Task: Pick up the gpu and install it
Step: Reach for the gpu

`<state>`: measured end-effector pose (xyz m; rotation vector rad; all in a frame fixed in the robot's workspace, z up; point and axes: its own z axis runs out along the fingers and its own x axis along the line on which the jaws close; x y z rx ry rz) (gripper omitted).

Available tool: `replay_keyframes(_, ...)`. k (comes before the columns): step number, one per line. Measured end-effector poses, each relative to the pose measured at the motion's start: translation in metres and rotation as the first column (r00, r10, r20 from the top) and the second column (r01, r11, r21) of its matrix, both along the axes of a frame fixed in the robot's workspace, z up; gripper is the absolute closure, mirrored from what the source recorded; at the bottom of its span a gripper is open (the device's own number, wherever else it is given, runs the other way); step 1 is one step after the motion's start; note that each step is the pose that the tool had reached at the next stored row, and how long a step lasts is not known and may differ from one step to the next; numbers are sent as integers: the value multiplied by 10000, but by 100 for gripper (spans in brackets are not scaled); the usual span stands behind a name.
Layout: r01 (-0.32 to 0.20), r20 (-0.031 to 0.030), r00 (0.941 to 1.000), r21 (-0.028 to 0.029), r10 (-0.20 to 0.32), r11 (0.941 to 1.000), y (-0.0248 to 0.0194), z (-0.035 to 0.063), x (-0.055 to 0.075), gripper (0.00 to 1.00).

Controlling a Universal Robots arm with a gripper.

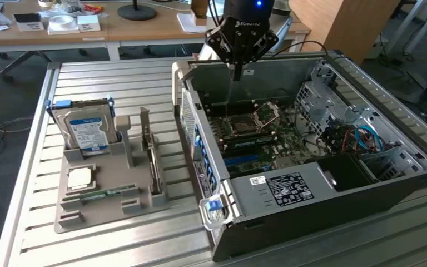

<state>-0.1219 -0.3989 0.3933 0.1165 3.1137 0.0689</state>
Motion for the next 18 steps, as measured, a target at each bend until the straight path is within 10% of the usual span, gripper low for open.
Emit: replay_keyframes(18, 1, 0, 10000, 0, -1, 10000, 6, -1, -249, 89)
